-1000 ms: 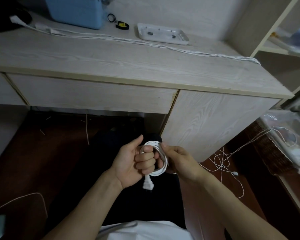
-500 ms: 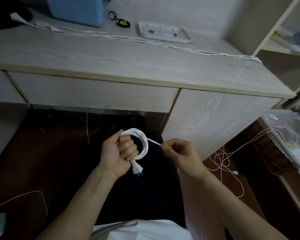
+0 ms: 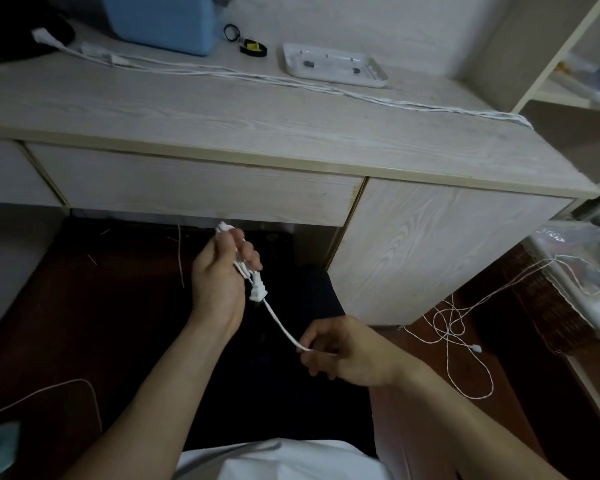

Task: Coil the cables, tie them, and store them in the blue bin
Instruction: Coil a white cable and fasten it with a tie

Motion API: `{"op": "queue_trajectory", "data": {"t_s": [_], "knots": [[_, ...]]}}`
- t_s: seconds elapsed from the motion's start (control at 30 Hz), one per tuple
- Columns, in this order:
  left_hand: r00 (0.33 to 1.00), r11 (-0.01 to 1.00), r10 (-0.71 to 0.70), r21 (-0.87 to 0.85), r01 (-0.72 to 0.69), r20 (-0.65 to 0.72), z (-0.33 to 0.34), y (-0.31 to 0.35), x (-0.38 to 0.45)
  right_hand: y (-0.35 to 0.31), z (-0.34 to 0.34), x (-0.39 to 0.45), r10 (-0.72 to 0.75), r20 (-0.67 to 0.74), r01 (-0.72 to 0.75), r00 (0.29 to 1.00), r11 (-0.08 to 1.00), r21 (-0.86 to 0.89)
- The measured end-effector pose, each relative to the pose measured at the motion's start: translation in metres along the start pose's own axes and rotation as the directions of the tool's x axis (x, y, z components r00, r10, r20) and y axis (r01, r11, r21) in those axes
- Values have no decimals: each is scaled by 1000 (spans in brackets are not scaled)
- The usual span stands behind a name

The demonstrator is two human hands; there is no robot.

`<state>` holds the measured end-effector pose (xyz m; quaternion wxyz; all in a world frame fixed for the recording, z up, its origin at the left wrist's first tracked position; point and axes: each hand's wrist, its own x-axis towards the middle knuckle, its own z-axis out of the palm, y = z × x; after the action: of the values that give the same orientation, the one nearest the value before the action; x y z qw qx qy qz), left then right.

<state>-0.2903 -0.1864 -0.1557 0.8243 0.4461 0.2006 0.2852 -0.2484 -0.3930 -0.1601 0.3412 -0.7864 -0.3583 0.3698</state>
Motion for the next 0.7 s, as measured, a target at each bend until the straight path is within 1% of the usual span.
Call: {"op": "queue_trajectory", "data": {"t_s": [0.07, 0.1, 0.13, 0.2, 0.23, 0.3, 0.37, 0.43, 0.5, 0.53, 0.57, 0.63, 0.67, 0.7], "knots": [[999, 958, 43, 283, -49, 28, 1, -7, -9, -2, 2, -2, -55, 13, 55, 998, 998, 13], [997, 921, 51, 382, -70, 58, 1, -11, -12, -3, 2, -2, -82, 14, 81, 997, 996, 27], [994, 891, 33, 448, -75, 101, 1, -15, -15, -4, 2, -3, -106, 12, 105, 994, 993, 45], [975, 833, -64, 549, -65, 212, 0, -18, -20, -5, 2, -3, -160, -15, 161, 987, 984, 79], [950, 801, -135, 596, -63, 282, 0, -18, -22, -5, 1, -3, -186, -42, 189, 982, 977, 93], [870, 728, -279, 681, -85, 407, -2, -18, -24, -5, 0, -2, -224, -111, 236, 968, 966, 108], [803, 648, -378, 751, -128, 462, -2, -17, -25, -6, -1, -1, -255, -200, 278, 946, 956, 96], [771, 611, -432, 780, -131, 468, 0, -15, -25, -6, -3, 0, -279, -278, 303, 919, 952, 46], [765, 620, -455, 779, -95, 456, 1, -11, -25, -7, -3, 1, -289, -327, 307, 900, 952, 4], [769, 642, -462, 765, -53, 442, 2, -9, -25, -7, -3, 0, -278, -346, 299, 896, 954, 8], [780, 671, -464, 741, 1, 419, 3, -8, -26, -6, -4, 0, -259, -363, 288, 895, 957, 25], [836, 748, -430, 653, 118, 341, 3, -10, -25, -6, -7, -2, -235, -390, 276, 890, 960, 52], [871, 800, -408, 568, 195, 276, 4, -12, -24, -6, -9, -3, -227, -397, 272, 890, 960, 62], [896, 855, -399, 433, 285, 197, 4, -14, -21, -6, -10, -4, -218, -395, 268, 892, 960, 78]]}}
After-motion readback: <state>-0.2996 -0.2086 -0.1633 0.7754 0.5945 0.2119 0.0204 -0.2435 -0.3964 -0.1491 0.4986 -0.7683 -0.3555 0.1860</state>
